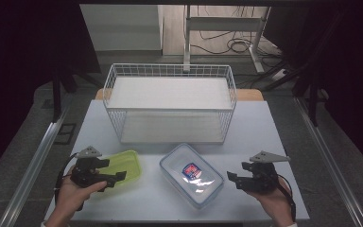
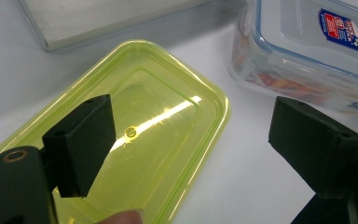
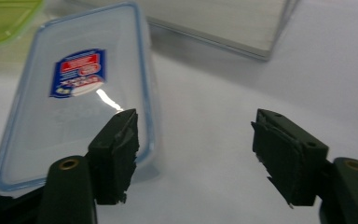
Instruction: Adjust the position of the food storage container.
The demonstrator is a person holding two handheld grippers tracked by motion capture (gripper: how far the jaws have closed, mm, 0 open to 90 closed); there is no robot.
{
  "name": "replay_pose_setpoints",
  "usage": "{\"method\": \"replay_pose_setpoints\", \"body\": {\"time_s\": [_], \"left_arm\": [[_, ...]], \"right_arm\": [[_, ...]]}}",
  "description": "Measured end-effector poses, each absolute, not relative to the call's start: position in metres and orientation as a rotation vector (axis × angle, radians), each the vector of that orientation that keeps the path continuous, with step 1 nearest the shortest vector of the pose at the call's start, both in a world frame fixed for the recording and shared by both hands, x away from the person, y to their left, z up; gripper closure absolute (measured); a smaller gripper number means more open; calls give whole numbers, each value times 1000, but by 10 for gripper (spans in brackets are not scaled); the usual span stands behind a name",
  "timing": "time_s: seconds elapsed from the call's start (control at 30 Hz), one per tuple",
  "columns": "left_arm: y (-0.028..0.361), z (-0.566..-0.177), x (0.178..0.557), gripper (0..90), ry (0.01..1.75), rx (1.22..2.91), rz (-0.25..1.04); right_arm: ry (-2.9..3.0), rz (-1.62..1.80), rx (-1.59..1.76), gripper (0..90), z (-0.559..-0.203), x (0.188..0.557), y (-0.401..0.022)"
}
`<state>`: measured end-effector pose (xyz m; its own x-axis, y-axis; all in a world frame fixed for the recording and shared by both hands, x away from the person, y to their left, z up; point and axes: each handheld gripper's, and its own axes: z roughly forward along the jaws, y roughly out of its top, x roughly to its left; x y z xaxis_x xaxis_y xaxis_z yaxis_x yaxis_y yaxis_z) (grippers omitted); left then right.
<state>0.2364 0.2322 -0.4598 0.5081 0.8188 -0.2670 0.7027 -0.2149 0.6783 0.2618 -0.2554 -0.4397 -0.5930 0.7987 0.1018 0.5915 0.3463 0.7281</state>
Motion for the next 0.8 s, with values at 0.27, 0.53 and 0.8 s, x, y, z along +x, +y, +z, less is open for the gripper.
{"method": "replay_pose_setpoints", "body": {"time_s": [0.27,0.53,0.8], "left_arm": [[235,-459,236,144,1246,1963,189],[236,-461,236,144,1256,1954,190],[236,-460,235,145,1262,1943,199]], "right_arm": [[2467,1113,1119,554,-437,256,-226],[2571,1132,1012,823,-438,249,-203],[2678,1164,893,890,-439,245,-166]]}}
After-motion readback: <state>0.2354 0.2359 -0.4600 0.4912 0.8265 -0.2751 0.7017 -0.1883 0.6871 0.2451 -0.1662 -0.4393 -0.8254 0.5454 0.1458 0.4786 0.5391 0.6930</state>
